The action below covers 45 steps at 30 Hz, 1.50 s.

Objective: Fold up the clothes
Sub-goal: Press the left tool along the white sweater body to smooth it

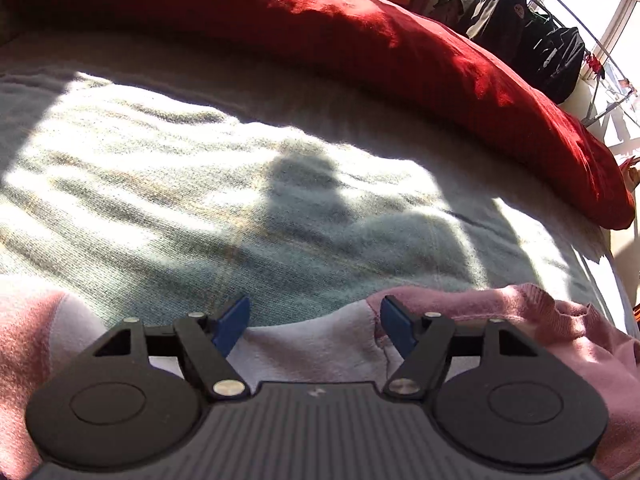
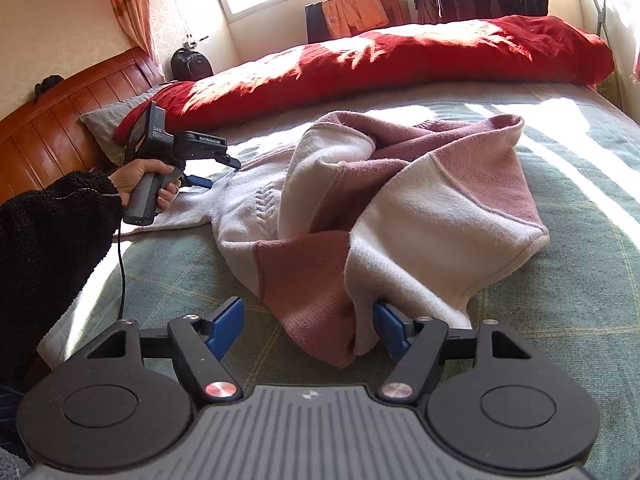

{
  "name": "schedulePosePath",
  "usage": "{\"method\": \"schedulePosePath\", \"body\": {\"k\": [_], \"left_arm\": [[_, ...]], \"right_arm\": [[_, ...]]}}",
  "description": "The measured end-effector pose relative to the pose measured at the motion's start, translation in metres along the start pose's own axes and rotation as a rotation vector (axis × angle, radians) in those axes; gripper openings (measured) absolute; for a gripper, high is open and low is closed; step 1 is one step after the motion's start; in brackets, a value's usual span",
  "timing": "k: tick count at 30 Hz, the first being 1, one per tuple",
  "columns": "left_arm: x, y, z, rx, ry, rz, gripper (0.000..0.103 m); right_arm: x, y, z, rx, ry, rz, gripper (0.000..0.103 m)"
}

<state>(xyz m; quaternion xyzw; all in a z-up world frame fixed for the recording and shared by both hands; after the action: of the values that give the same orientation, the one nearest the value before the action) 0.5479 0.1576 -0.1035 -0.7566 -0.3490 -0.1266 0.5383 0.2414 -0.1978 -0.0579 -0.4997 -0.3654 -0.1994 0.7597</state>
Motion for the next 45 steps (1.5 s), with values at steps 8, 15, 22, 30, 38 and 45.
{"method": "schedulePosePath", "body": {"k": [8,15,22,30,38,45], "left_arm": [[-0.012,-0.042,0.021,-0.018,-0.012,0.079,0.076],[-0.011,-0.012,0.053,0.054,-0.059,-0.015,0.076],[-0.003,-0.061,0.048,-0.002,-0.075,-0.075,0.075],[-0.042,-0.069,0.097,0.085,-0.112,0.014,0.074],[-0.041,-0.113,0.14,0.103,-0.219,-0.052,0.075],[-0.034,-0.121,0.147,0.048,-0.291,-0.076,0.073]], "right_arm": [[-0.001,0.003,0.003,0.031,0.004,-0.011,0.077],[-0.006,0.005,-0.001,0.003,0.015,0.001,0.077],[-0.008,0.004,-0.005,-0.005,0.025,0.001,0.077],[-0.006,0.009,0.002,0.014,0.015,0.0,0.078],[-0.004,0.004,0.0,0.002,0.019,-0.003,0.078],[-0.002,0.004,0.006,0.006,0.003,-0.011,0.078]]}}
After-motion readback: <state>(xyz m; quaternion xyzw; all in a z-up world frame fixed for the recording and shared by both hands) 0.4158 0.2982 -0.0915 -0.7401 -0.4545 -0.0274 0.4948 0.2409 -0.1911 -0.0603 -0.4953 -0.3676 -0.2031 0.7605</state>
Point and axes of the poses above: each gripper's, at about its wrist camera, not at the fingertips, and y roughly the way its jaws point, z to its left, x to its top, the point moved 7 cm from there along y, roughly the way its jaws point, and after that the axes turned 6 degrees about -y, right-handed, at the moved point
